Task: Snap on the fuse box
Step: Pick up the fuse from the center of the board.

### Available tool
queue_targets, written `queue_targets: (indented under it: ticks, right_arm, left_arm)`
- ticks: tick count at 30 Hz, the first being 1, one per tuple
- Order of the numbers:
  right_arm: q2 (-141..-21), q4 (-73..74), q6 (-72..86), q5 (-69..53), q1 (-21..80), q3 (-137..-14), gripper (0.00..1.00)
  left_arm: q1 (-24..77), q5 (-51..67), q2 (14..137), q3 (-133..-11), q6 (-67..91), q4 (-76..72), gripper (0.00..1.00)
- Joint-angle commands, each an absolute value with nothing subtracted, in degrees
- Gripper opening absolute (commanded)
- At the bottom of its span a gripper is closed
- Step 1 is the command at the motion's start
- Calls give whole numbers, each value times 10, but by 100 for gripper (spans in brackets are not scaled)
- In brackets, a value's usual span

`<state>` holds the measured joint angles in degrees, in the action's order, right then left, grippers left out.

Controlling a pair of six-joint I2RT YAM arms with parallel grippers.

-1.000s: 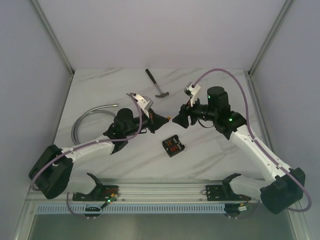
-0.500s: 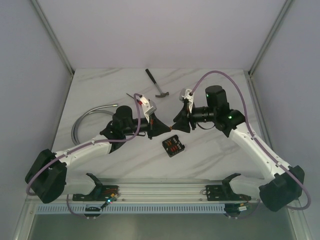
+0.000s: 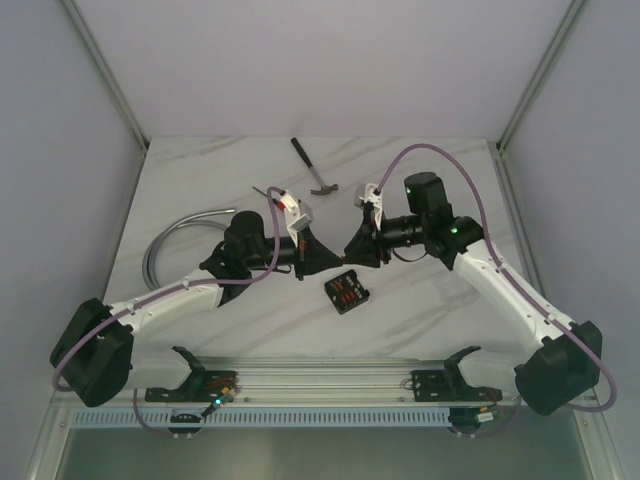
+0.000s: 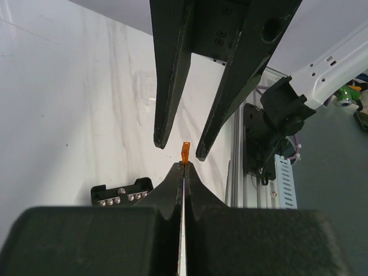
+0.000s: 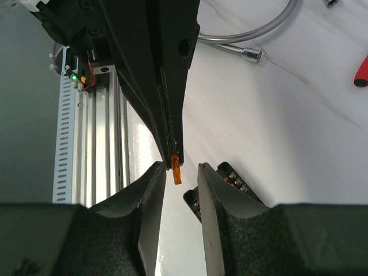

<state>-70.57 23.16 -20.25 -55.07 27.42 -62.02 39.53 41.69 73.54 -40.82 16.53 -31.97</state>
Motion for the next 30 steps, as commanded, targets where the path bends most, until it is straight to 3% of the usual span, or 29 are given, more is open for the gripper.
queue_targets:
  ticks: [1, 20, 22, 28, 30]
  right_arm:
    - [-709, 244, -218, -573, 275, -643, 34]
    - [-712, 262, -236, -587, 277, -645, 0]
    - [-711, 262, -233, -577, 277, -646, 0]
    - [-710, 252, -204, -516, 278, -642, 0]
    - [-711, 236, -182, -472, 283, -636, 0]
  left_arm:
    - [392, 446, 726, -419, 170, -356, 0]
    - [393, 429, 740, -416, 182, -374, 0]
    - [393, 417, 741, -415, 182, -370, 5]
    - [384, 321, 737, -401, 192, -336, 36]
    - [379, 279, 730, -381, 211, -333, 42]
